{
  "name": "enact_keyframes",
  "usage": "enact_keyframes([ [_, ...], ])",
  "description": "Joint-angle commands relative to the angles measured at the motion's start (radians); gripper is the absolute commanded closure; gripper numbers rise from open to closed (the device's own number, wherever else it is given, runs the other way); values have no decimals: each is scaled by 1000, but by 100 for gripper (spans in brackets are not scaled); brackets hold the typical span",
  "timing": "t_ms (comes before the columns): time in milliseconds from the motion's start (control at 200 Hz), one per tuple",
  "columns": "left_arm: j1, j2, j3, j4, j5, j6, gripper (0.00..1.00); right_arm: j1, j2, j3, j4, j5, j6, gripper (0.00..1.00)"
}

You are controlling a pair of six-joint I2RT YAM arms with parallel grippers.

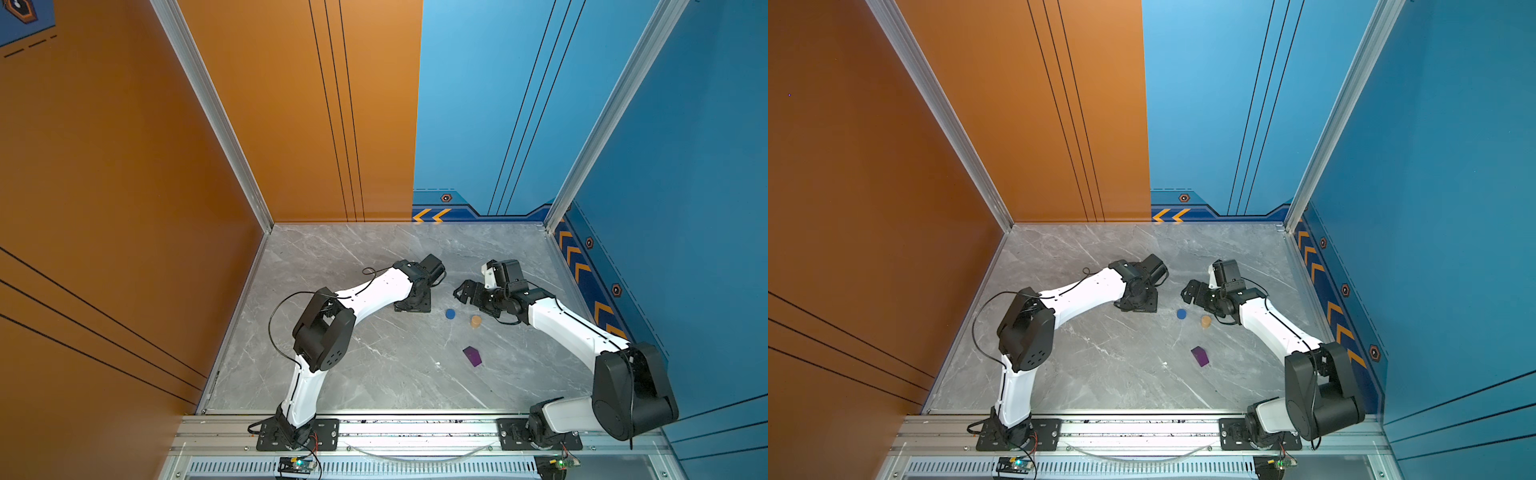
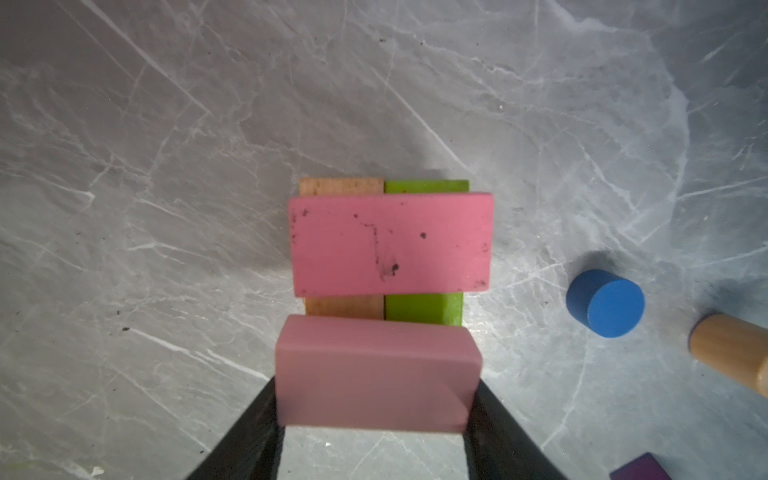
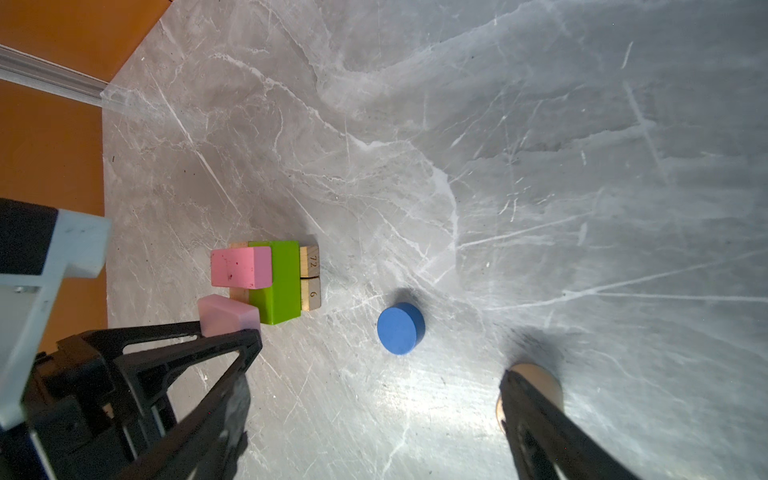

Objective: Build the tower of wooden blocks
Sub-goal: 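Lower the light pink block beside the pink bar on the tower with the left gripper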

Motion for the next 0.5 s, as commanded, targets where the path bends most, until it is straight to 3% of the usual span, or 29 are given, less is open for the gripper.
enact_keyframes([
  [0,14,25,30,-25,21,-19,39,-8,14,-13,9,-9,-15,5],
  [491,26,46,52,-28,28,-25,38,-18,23,-12,12,-20,-15,5],
])
